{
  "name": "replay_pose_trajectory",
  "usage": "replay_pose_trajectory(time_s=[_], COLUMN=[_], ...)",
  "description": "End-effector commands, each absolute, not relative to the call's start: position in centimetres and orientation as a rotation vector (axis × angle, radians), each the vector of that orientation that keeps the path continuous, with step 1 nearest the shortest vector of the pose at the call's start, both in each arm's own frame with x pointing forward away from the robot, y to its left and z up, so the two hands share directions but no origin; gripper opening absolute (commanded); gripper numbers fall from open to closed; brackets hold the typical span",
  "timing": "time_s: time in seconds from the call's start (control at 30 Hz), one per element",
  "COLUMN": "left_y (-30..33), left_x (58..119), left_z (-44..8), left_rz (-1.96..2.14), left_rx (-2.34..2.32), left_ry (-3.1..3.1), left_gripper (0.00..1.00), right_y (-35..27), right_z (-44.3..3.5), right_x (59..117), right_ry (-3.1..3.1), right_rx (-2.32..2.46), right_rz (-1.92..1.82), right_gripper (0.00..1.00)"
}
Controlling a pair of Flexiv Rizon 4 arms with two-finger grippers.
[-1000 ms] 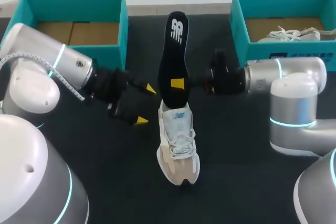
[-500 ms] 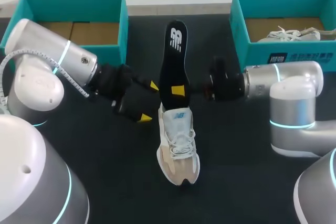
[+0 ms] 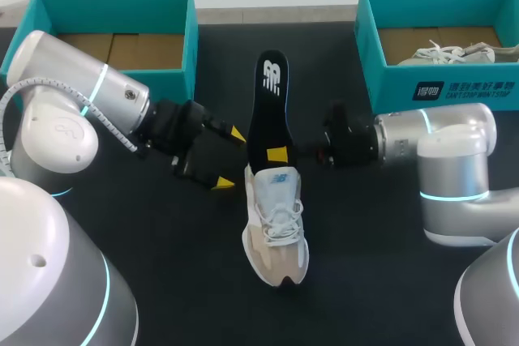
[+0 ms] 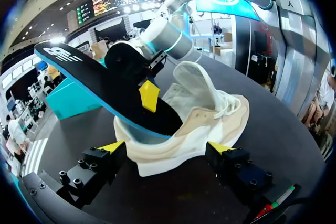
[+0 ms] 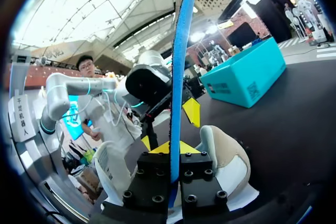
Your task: Take the shoe out of the shoebox, open the shoe tongue, remove and reinsert the insole, then place the shoe into the shoebox
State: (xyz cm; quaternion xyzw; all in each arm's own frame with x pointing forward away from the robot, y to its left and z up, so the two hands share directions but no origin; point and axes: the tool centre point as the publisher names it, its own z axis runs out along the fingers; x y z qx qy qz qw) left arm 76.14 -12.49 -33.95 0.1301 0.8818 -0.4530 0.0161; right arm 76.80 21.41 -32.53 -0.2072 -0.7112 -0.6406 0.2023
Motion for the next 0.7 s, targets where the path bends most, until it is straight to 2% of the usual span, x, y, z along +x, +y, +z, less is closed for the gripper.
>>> replay_pose_trajectory(time_s=[0.03, 0.43, 0.67, 0.7], left_y=[-12.8, -12.9, -12.9, -12.9], left_x=[76.2, 76.4, 76.4, 76.4], left_z=[-34.0, -34.0, -34.1, -34.1], left_rz=[-1.406, -1.400, -1.399, -1.400], left_rx=[0.406, 0.413, 0.416, 0.417], left_ry=[2.747, 2.753, 2.758, 2.758], left_gripper=[1.00, 1.00, 1.00, 1.00], right_y=[22.1, 22.2, 21.6, 21.6], right_z=[-33.1, -35.3, -34.5, -34.3], right_x=[76.3, 73.8, 74.2, 74.4], right_ry=[-1.979, -1.936, -1.964, -1.968], right_rx=[-0.591, -0.680, -0.684, -0.679], right_rz=[-1.775, -1.658, -1.681, -1.684], right_gripper=[0.00, 0.00, 0.00, 0.07])
